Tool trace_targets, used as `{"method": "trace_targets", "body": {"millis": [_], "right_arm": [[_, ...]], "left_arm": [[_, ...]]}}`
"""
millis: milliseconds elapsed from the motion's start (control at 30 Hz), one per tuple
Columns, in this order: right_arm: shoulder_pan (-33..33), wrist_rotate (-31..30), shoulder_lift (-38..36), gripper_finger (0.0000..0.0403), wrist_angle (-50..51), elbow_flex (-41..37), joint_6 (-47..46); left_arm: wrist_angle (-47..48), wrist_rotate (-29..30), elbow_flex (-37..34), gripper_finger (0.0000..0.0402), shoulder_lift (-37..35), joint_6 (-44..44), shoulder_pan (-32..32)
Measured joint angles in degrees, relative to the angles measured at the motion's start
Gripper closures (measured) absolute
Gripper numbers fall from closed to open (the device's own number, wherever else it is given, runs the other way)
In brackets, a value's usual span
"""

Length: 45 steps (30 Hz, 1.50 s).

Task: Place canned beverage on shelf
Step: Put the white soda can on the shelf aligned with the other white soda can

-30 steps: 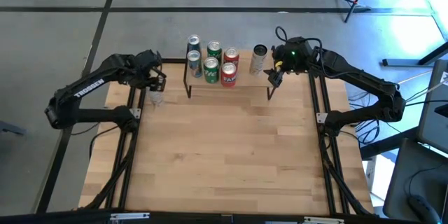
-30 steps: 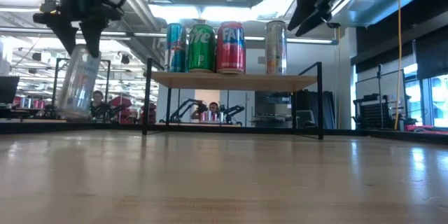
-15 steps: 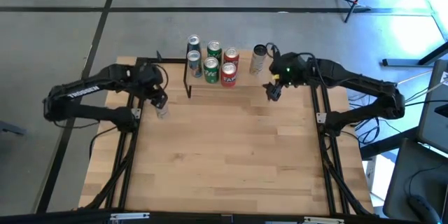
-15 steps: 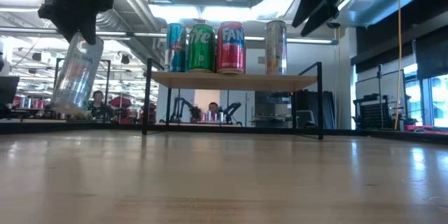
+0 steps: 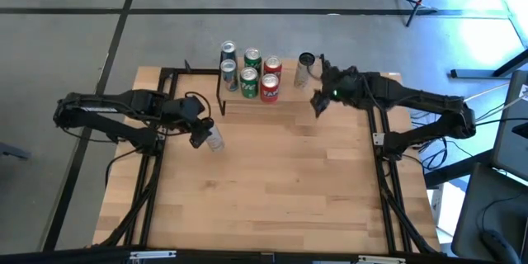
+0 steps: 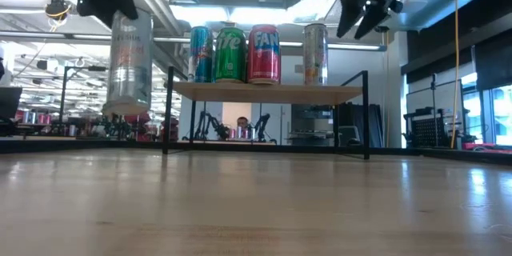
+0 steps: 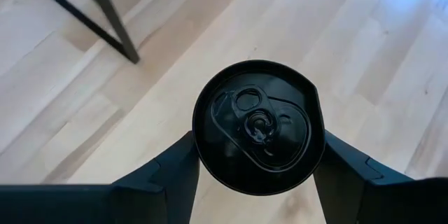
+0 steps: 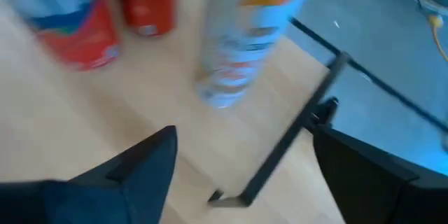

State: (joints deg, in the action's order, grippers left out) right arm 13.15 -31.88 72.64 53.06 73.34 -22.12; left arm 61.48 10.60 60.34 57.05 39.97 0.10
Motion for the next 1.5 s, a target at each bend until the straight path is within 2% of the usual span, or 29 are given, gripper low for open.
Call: {"method": "trace_targets", "body": {"millis": [233,333,433,567,767,867,967,1067,1133,1267,1367,1500], "right_arm": [[12.1,2.6,3.1,0.0223,-7.3,0.0,5.0],[14.3,6.8,5.7,0.0274,-12.0,0.0,7.4],[14.7,9.0,7.6,0.0307,-14.1,0.0,8.7],[14.1,9.7,9.6,0.0329,-16.3,0.0,8.9],[14.2,11.0,10.6,0.0333,-19.1,0.0,8.7],[14.2,11.9,9.9,0.0333,-17.0,0.0,8.8],[13.9,15.1,7.4,0.0333,-12.0,0.7,6.4],[10.9,18.0,4.2,0.0333,-9.5,0.9,4.5],[6.6,19.2,2.5,0.0333,-9.5,0.8,4.0],[-4.3,17.0,1.5,0.0333,-12.8,-0.6,1.5],[-12.0,13.3,2.1,0.0333,-19.3,-3.5,1.3],[-19.5,12.0,3.1,0.0333,-31.8,-9.8,0.9]], "left_arm": [[-1.8,2.1,0.0,0.0195,3.5,0.4,-2.9],[-3.6,2.0,0.0,0.0195,4.5,0.4,-3.2],[-3.9,1.9,0.0,0.0195,5.1,0.5,-3.2],[-4.8,1.9,0.0,0.0194,5.0,1.6,-3.2],[-5.9,2.0,0.0,0.0194,5.0,1.7,-3.2],[-6.6,2.0,0.0,0.0194,5.0,1.5,-3.2],[-8.2,1.8,0.0,0.0194,5.0,0.5,-3.2],[-9.8,1.7,0.0,0.0194,5.7,0.0,-3.6],[-10.7,2.0,0.0,0.0194,6.9,-0.1,-4.3],[-13.7,2.6,0.0,0.0194,10.2,-0.1,-6.6],[-14.9,6.2,0.0,0.0194,13.2,0.0,-8.6],[-17.5,9.4,0.0,0.0194,17.0,3.0,-10.1]]}}
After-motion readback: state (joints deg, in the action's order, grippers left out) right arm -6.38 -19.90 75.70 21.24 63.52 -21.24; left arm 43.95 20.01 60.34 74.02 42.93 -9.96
